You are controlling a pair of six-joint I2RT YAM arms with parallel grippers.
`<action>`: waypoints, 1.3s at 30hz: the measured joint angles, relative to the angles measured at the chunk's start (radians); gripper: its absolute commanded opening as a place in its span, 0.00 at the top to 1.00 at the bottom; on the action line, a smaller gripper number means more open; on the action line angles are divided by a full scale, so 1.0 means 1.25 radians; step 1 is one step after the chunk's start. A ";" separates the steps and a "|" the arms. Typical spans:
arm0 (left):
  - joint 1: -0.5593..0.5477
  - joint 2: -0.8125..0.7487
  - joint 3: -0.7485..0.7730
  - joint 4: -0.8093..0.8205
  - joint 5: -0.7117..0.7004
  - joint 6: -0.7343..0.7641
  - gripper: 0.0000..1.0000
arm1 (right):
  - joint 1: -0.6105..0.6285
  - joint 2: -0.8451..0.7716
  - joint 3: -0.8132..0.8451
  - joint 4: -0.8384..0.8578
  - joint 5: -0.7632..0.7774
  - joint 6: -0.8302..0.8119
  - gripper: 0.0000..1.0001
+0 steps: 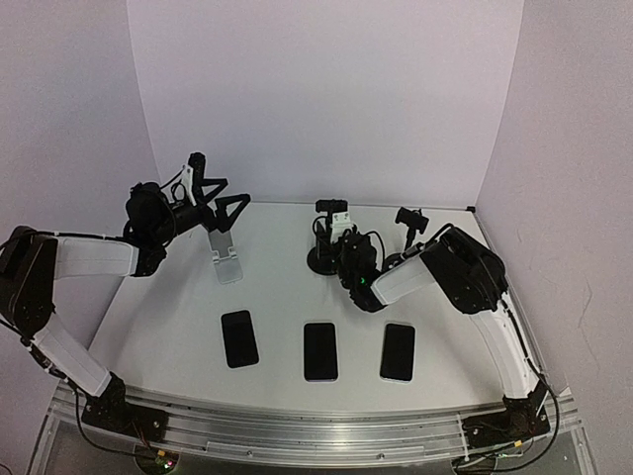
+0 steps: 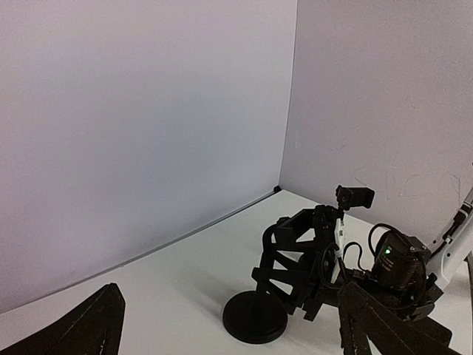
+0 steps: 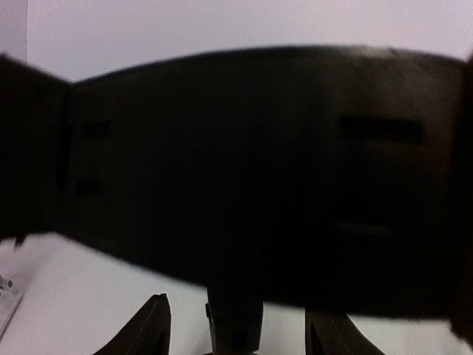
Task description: Place the phone on the phone stand
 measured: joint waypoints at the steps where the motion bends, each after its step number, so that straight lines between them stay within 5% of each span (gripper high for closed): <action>1: 0.000 0.003 0.006 0.001 -0.002 0.000 0.00 | -0.003 0.006 0.009 0.006 -0.001 -0.002 0.50; 12: 0.000 0.019 0.024 0.008 -0.019 0.012 0.00 | -0.011 0.034 0.021 0.013 -0.026 -0.025 0.87; 25: 0.000 0.029 0.025 0.023 -0.020 0.022 0.00 | 0.048 -0.023 -0.088 0.055 -0.006 -0.024 0.95; 31: 0.000 0.029 0.025 0.029 -0.020 0.022 0.00 | 0.109 -0.046 -0.137 0.071 0.001 0.007 0.85; 39: 0.000 0.029 0.025 0.033 -0.019 0.021 0.00 | 0.146 -0.067 -0.189 0.063 0.016 0.026 0.37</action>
